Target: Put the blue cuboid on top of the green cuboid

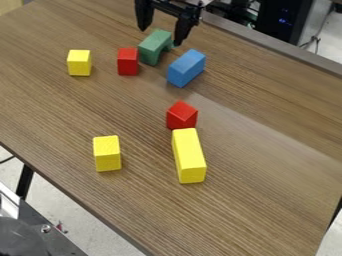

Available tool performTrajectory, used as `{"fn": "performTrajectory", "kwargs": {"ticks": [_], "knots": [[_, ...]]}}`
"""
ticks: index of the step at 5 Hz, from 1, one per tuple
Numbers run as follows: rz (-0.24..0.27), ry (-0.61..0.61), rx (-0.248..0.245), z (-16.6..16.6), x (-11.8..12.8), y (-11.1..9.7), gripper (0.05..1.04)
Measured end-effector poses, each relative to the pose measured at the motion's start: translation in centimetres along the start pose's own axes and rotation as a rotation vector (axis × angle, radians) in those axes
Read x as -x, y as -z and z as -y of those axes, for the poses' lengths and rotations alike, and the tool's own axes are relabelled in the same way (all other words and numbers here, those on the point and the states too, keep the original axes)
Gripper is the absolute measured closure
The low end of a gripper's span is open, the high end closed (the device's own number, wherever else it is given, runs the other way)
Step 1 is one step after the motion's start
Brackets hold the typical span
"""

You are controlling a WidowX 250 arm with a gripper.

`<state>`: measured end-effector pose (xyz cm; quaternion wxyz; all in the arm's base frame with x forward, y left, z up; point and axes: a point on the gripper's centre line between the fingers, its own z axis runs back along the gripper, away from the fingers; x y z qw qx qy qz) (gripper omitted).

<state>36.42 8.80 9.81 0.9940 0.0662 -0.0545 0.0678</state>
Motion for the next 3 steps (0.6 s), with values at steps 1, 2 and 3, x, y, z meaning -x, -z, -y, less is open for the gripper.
{"fn": "performTrajectory", "kwargs": {"ticks": [1, 2, 3], "knots": [[0.006, 0.014, 0.01, 0.6, -0.1, -0.1, 0.085], [-0.006, 0.021, 0.042, 1.5, -0.5, 1.0, 0.085], [-0.024, 0.029, 0.068, 2.2, -1.1, 2.6, 0.085]]}}
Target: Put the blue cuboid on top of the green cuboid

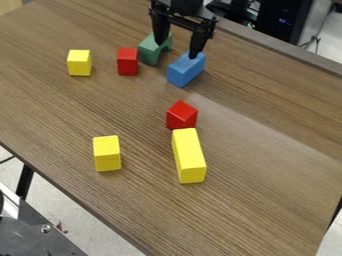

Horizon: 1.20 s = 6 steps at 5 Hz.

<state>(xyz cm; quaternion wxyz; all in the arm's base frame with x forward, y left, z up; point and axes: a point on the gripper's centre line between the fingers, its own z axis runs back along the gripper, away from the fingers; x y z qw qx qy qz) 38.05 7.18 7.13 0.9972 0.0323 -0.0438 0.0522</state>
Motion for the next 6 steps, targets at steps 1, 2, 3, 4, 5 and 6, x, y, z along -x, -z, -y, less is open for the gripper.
{"fn": "performTrajectory", "kwargs": {"ticks": [1, 2, 3, 4, 5, 6], "knots": [[-0.004, 0.017, 0.007, 0.1, -0.5, 0.8, 0.085], [-0.004, 0.041, 0.032, 0.5, -1.1, 1.7, 0.085], [0.002, 0.05, 0.045, 0.7, -1.7, 2.0, 0.085], [0.016, 0.059, 0.052, 0.7, -2.3, 1.9, 0.085], [0.009, 0.063, 0.058, 0.9, -2.2, 2.4, 0.085], [-0.016, 0.069, 0.067, 1.0, -1.9, 3.3, 0.133]]}}
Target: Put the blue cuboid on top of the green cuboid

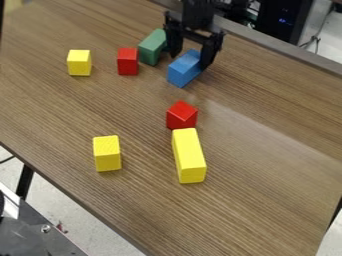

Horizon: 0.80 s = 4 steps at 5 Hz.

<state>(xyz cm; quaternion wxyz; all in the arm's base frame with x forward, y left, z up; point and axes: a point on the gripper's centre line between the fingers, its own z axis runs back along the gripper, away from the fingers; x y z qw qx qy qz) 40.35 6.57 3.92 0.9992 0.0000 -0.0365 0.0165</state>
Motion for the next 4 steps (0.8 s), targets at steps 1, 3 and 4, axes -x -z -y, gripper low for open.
{"fn": "performTrajectory", "kwargs": {"ticks": [1, 3, 4], "knots": [[0.008, -0.004, 0.01, 0.09, -0.13, 0.12, 0.382], [0.016, -0.028, 0.005, -0.21, -0.1, 0.13, 0.516], [0.018, -0.049, -0.006, -0.44, -0.09, 0.11, 0.516]]}}
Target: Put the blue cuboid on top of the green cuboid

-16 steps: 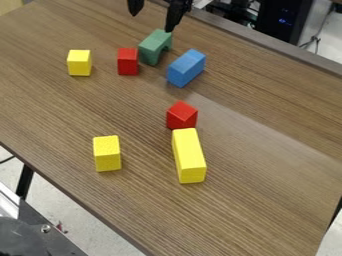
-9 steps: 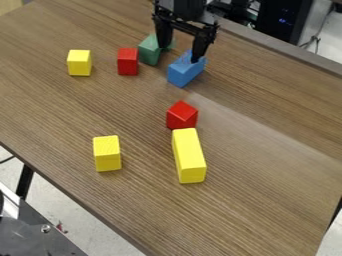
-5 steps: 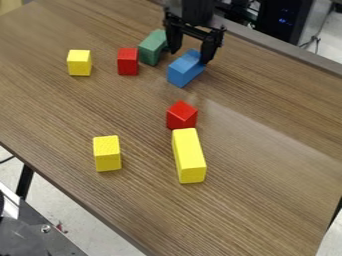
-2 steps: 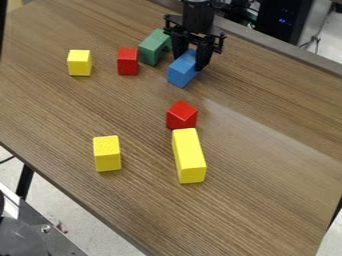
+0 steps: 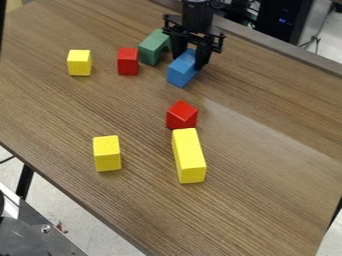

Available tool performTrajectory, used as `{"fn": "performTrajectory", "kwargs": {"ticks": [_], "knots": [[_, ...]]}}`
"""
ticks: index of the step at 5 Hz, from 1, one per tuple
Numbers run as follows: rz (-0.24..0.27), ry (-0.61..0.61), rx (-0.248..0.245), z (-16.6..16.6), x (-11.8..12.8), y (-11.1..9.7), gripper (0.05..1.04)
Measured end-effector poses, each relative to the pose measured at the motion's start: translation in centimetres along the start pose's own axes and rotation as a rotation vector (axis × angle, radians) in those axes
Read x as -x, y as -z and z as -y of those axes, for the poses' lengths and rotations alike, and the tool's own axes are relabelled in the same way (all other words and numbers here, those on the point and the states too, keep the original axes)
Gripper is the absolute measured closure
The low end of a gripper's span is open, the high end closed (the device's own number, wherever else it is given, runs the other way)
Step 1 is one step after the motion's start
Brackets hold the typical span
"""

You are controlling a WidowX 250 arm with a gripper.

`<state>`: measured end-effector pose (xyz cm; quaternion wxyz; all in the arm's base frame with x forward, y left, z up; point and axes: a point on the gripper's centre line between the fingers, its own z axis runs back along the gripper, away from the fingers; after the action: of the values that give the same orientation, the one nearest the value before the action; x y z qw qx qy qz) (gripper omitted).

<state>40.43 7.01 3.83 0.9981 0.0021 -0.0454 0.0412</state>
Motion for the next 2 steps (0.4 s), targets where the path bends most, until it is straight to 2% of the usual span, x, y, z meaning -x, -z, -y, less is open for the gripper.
{"fn": "performTrajectory", "kwargs": {"ticks": [1, 2], "knots": [[-0.006, -0.016, -0.014, -0.3, 0.1, -0.1, 0.516], [0.029, -0.03, -0.038, -0.8, -0.3, -2.0, 0.516]]}}
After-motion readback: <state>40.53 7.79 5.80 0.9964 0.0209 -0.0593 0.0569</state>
